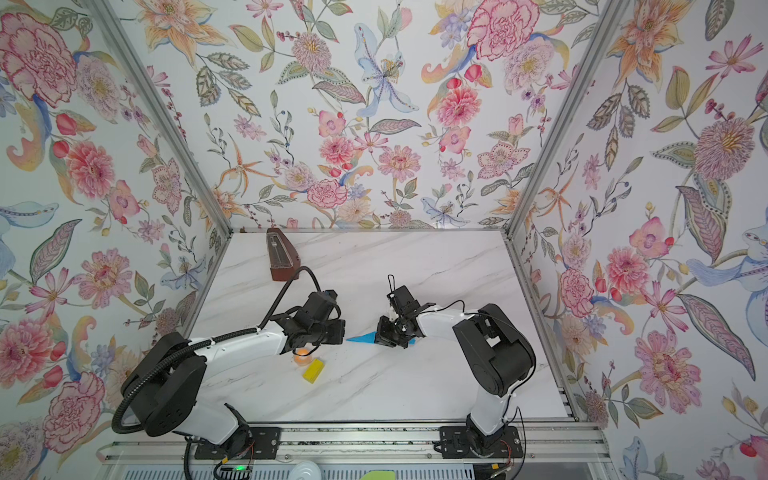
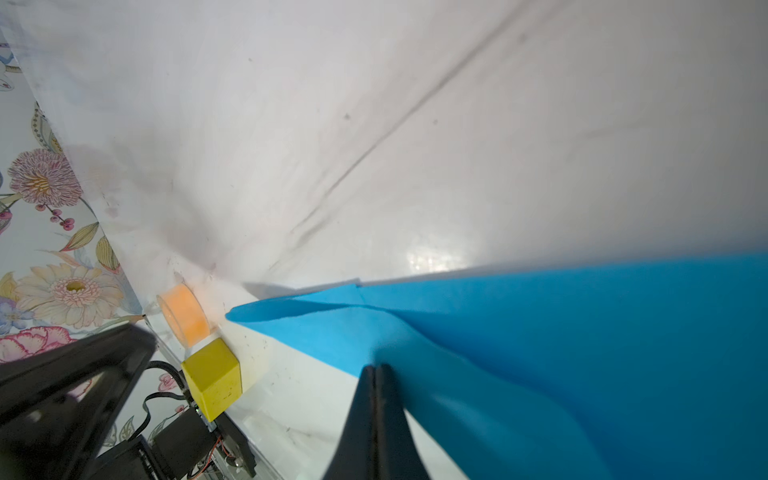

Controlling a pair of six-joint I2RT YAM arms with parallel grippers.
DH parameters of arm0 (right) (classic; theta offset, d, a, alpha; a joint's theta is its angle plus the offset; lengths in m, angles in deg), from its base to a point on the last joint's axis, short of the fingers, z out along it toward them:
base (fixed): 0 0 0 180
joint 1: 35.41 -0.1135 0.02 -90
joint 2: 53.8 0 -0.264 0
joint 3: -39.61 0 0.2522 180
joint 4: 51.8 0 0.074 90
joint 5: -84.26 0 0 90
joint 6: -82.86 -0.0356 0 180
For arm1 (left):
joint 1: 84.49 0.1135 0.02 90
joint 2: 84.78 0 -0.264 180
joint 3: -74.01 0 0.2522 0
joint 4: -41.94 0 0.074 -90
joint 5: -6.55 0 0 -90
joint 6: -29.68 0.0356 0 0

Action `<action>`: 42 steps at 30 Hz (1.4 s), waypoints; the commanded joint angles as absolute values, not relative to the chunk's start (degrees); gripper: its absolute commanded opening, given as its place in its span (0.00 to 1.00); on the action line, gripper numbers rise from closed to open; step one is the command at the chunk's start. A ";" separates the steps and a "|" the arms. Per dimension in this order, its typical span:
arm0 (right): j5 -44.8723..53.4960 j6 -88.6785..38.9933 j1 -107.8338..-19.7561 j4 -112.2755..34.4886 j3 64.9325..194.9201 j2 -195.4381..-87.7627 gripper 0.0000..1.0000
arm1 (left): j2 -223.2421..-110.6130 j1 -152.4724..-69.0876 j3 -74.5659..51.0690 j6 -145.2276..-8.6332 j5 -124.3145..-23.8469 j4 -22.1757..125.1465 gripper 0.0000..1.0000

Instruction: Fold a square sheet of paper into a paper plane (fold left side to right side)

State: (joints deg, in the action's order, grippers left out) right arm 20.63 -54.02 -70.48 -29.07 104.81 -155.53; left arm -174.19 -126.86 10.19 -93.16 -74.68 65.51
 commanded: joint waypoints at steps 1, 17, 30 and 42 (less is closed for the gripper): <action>15.79 -53.20 -71.01 -23.00 103.65 -159.11 0.01 | -180.10 -129.88 5.64 -93.86 -74.42 66.34 0.07; 15.27 -53.64 -70.40 -22.64 103.34 -158.80 0.01 | -190.32 -132.10 1.44 -96.02 -73.67 65.71 0.05; 14.92 -53.64 -70.27 -22.48 103.03 -159.12 0.00 | -188.20 -130.49 8.14 -96.27 -74.75 66.14 0.03; 14.74 -53.47 -70.30 -22.18 102.86 -158.95 0.01 | -184.76 -127.24 15.12 -96.65 -75.15 64.84 0.02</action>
State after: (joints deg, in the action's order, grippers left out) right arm 20.61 -54.04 -70.48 -28.70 105.14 -155.71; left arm -184.00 -128.89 11.52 -96.27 -73.17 57.60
